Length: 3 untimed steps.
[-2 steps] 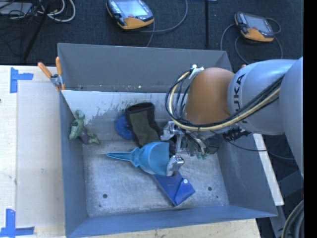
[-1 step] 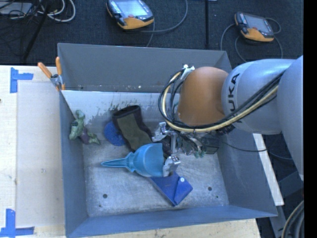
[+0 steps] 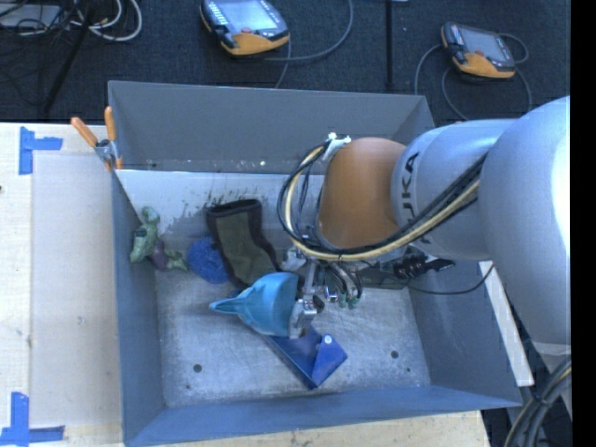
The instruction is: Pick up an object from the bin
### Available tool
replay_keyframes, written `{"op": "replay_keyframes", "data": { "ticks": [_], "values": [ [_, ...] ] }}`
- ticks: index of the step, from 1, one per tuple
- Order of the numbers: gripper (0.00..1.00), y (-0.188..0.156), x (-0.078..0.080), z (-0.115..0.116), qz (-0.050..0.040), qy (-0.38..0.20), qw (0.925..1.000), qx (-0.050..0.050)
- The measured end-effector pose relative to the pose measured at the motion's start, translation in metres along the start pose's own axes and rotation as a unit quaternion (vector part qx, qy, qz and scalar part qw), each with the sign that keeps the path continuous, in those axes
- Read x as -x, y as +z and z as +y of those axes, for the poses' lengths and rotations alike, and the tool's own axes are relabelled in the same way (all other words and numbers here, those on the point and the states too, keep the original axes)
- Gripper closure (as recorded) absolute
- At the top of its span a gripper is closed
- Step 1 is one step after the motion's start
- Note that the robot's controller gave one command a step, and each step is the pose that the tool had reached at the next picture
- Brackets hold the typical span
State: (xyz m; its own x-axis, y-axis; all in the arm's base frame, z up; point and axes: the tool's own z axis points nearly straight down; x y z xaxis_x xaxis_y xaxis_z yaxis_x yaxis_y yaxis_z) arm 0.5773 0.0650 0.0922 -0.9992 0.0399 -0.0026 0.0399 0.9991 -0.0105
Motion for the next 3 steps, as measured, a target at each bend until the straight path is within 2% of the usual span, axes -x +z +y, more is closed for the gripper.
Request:
{"op": "replay_keyframes", "data": {
  "ticks": [1, 3],
  "values": [
    [1.00, 0.0064, -0.0249, 0.0096, -0.0210, -0.047, 0.9987, 0.005],
    [1.00, 0.0029, -0.0251, 0.0094, -0.0177, -0.046, 0.9988, 0.005]
  ]
}}
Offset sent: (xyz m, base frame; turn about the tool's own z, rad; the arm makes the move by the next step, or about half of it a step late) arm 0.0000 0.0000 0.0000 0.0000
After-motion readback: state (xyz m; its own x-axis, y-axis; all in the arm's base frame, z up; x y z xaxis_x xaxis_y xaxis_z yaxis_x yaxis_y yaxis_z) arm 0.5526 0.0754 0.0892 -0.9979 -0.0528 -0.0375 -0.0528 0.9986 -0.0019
